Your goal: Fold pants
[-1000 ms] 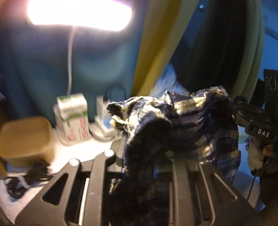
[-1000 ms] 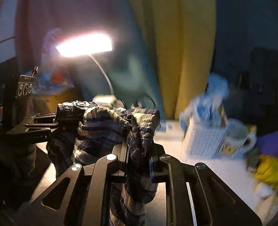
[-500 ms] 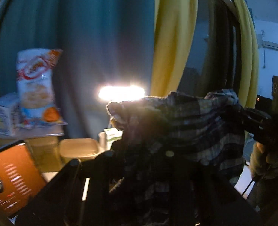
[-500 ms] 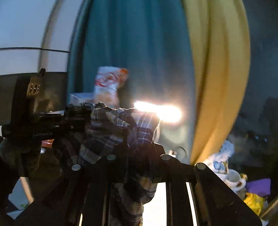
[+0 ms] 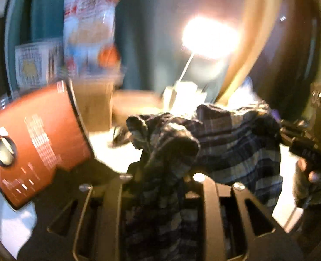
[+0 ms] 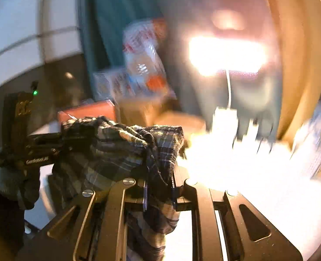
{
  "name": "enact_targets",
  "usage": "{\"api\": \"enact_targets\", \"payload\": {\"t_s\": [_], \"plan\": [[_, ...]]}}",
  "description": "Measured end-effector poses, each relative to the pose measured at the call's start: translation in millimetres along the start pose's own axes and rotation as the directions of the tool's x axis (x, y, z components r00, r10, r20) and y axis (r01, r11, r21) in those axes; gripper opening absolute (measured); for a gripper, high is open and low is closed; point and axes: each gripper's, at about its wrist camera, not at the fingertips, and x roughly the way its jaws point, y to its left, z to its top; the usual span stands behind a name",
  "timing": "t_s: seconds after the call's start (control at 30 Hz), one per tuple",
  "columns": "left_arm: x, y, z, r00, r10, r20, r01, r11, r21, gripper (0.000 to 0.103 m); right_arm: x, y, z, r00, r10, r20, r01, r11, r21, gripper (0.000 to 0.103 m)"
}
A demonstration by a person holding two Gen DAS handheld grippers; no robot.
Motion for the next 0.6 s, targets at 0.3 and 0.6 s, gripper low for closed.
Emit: {"api": "enact_targets", "payload": {"t_s": [0.3,0.6], "plan": [[95.9,28.7,-24.4,0.991,0.036,-0.128,-0.048,0.995,-0.086,0.028,79.7,-34.2,-15.5,0.986,-0.064,-0.155,0.069,0.997,0.029,0.018],[104.8,33.3,-7.9,0.985,0.061,-0.164,-0.075,0.994,-0.082,0.042,101.6,-51.2,-19.0,0.97,-0.142,-0.195,0.149,0.989,0.019,0.049]]}}
